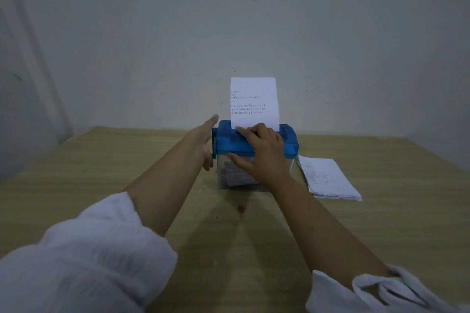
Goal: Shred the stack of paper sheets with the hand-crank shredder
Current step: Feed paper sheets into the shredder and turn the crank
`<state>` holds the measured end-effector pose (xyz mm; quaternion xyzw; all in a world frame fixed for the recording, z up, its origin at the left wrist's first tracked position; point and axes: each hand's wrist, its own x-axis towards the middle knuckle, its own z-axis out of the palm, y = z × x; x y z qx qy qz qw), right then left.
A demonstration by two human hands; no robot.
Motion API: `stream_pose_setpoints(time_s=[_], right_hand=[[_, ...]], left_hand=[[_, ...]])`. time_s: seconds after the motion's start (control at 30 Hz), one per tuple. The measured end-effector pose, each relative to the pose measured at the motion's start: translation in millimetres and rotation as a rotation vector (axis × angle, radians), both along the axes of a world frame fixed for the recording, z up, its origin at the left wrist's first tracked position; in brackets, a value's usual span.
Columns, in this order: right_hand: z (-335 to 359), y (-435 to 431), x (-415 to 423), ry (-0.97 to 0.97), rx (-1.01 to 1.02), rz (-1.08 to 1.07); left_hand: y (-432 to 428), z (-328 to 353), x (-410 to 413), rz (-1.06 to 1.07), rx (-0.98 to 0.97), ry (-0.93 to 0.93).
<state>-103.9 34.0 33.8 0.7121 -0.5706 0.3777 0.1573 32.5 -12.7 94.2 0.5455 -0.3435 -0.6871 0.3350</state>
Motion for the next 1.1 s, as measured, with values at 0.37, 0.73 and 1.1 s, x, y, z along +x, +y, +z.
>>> stream_pose_setpoints(time_s=[0.37, 0.73, 1.1], right_hand=[[-7, -11, 1, 0.019, -0.11, -0.065], [-5, -10, 0, -0.001, -0.127, -0.044], [-7, -15, 1, -0.006, -0.2, -0.07]], left_hand=[[6, 11, -19, -0.009, -0.096, -0.189], [-20, 1, -9, 0.035, -0.152, 0.042], [-32, -20, -17, 0.191, -0.396, 0.355]])
